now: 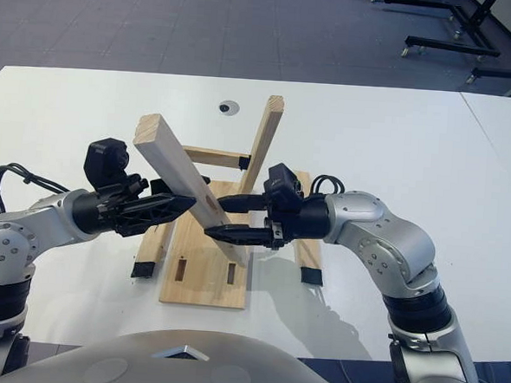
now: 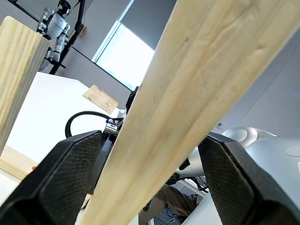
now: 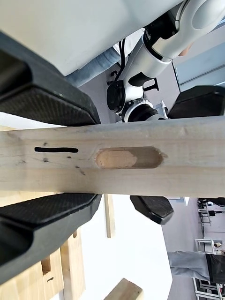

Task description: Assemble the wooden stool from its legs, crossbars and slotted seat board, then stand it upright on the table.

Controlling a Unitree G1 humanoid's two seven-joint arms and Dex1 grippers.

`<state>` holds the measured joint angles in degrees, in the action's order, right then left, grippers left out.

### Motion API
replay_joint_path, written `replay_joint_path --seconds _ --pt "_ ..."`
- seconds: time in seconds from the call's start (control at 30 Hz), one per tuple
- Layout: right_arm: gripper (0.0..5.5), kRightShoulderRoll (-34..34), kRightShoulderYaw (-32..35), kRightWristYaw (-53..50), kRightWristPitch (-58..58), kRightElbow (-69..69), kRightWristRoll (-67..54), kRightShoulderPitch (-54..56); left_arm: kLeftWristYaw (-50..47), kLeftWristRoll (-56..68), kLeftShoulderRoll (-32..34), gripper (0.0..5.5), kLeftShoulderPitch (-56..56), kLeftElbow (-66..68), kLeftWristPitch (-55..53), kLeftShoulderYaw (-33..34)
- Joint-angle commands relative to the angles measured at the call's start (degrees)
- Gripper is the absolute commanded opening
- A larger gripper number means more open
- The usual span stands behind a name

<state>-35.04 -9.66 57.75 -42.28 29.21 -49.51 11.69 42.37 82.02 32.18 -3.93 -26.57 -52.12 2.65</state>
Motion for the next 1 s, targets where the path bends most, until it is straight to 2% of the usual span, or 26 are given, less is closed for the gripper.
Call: replay_joint_path --seconds 0.03,0.5,0.73,1.0 --pt "2.02 0.4 -0.8 -0.6 -1.0 0.6 -0.3 0.0 0.5 -1.2 0.7 3.62 -0.3 0.0 -0.4 0.2" --pt "2.02 1.8 -2.2 -2.4 -3.3 -1.1 0.1 0.6 0.3 -1.2 0.3 3.62 -1.5 0.4 -1.4 0.1" --pt "2.02 2.2 -1.9 -3.6 -3.8 -1.2 0.4 0.8 0.1 -0.9 0.0 2.65 -2.0 0.7 -1.5 -0.1" --pt "2.02 2.6 -0.8 -3.6 -3.3 -1.3 -0.5 1.4 1.2 -1.7 0.7 2.51 -2.4 0.6 -1.7 -0.2"
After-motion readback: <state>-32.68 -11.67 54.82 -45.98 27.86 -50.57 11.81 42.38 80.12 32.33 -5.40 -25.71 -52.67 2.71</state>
